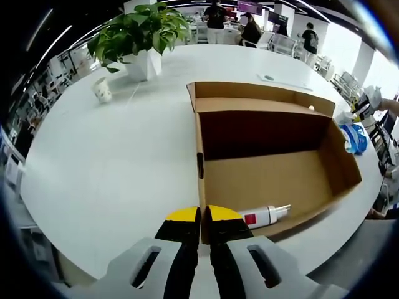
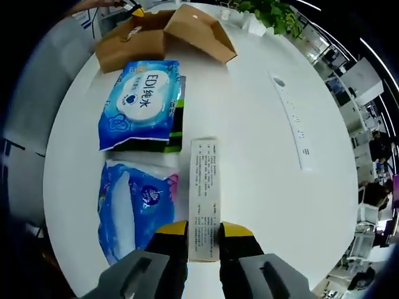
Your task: Operate the shoe box by opening the lid, removing the specified soft item, and placing it in the target area until the item is outside and the box remains undamaged.
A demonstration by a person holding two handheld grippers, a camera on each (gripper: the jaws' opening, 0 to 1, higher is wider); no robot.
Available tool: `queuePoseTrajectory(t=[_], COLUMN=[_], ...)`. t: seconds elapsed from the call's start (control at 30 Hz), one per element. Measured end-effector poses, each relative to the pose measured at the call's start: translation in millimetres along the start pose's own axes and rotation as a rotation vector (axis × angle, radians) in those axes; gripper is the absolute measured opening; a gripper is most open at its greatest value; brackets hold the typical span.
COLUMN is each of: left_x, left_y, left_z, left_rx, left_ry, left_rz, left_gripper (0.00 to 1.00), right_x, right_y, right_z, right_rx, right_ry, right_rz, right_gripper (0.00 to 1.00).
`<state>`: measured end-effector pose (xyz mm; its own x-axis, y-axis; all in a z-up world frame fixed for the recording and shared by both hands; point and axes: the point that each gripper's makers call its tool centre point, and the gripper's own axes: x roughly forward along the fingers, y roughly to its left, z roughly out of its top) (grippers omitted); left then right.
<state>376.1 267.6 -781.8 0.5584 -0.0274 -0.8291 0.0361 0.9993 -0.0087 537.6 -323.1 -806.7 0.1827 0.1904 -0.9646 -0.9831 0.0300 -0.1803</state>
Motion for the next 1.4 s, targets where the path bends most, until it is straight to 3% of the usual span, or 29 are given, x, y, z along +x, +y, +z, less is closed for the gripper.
queuePoseTrajectory(t=[0.53, 0.93, 1.4], left_x=[-0.2, -0.1, 0.4], left_y=[0.0, 0.2, -0.2], left_z=[-0.6, -0.5, -1.2], left_rx=[0.002, 0.004, 0.004], left_ry=[0.004, 0.006, 0.012], left_rz=[0.0, -0.004, -0.008], left_gripper=[0.01, 0.02, 0.02], right_x=[2.6, 2.7, -19.6], right_y=[-5.6, -12.7, -21.0], right_z=[-13.7, -14.7, -17.1], right_rx=[-0.026, -0.012, 0.103], right_ry=[0.021, 0.03, -0.022], right_rz=[0.017, -0.018, -0.111], right_gripper=[0.16, 0.17, 0.24])
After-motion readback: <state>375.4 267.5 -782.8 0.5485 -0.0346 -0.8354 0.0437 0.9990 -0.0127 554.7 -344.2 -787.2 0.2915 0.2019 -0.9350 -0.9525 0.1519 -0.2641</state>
